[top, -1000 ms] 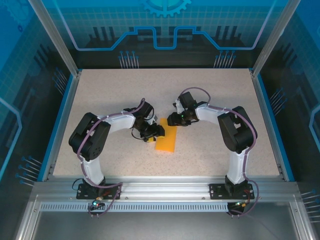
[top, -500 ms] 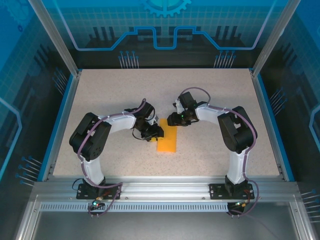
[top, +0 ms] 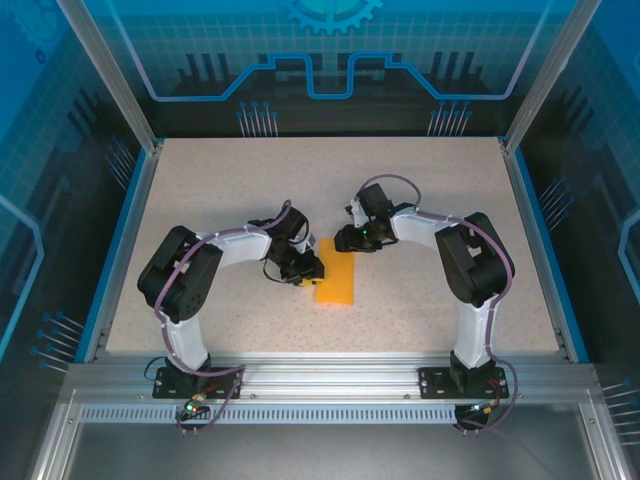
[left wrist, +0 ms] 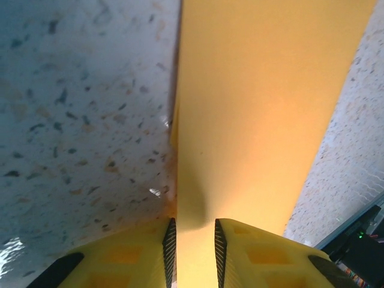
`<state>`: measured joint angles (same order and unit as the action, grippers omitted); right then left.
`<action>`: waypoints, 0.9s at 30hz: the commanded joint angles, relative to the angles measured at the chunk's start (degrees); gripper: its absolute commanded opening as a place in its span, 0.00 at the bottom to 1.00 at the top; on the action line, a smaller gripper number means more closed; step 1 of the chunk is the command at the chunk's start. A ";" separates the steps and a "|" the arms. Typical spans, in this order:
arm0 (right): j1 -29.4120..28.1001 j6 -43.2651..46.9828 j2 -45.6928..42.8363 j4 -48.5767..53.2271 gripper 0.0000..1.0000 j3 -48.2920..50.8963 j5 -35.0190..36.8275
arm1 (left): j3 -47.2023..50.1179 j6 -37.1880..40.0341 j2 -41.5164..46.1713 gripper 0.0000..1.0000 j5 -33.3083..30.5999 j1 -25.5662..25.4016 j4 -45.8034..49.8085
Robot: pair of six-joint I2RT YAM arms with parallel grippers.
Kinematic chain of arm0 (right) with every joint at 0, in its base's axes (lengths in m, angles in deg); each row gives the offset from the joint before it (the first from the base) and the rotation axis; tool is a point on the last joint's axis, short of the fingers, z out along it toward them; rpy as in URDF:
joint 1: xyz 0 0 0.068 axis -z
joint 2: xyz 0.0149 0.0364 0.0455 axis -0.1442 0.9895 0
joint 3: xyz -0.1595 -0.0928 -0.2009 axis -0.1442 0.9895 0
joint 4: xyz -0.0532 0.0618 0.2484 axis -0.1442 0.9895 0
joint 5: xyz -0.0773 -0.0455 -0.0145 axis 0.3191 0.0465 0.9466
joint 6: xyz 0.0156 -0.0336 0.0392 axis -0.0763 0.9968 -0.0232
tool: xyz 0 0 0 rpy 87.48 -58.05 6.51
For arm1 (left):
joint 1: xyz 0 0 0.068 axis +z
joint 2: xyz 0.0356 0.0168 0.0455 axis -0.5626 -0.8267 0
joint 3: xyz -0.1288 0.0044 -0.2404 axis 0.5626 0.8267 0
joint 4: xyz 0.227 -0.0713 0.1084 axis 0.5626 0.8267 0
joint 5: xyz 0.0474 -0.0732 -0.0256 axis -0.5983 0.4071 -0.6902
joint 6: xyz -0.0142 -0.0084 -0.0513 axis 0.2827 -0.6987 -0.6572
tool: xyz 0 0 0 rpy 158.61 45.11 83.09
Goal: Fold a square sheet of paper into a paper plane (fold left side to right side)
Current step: Third fold the triangle at the center of the table.
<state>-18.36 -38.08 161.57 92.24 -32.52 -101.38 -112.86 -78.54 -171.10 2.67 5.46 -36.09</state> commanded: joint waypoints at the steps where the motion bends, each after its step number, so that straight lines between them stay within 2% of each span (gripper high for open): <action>1: -0.93 1.10 1.75 1.93 0.49 -0.07 -0.51 | 1.08 -1.18 2.07 0.28 -0.17 -0.48 0.52; 8: -0.94 1.03 1.81 1.88 0.49 -0.06 -0.77 | 1.13 -1.57 1.82 0.24 0.09 -0.55 -0.24; 20: -0.94 1.50 1.21 1.38 0.49 -0.03 -0.48 | 1.49 -1.48 2.70 0.09 -0.85 -0.60 1.24; 23: -0.94 2.40 -0.01 0.47 0.52 0.26 -0.22 | 1.93 -2.15 3.38 0.06 -1.10 -0.71 1.34; 27: -0.94 4.41 -3.37 -1.95 0.61 1.21 1.03 | 2.59 -3.89 4.31 0.04 -0.94 -0.78 0.84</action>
<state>-18.71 -35.96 160.98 91.61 -32.33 -101.57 -111.62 -80.51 -168.90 2.04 5.18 -36.18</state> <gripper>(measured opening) 0.599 0.066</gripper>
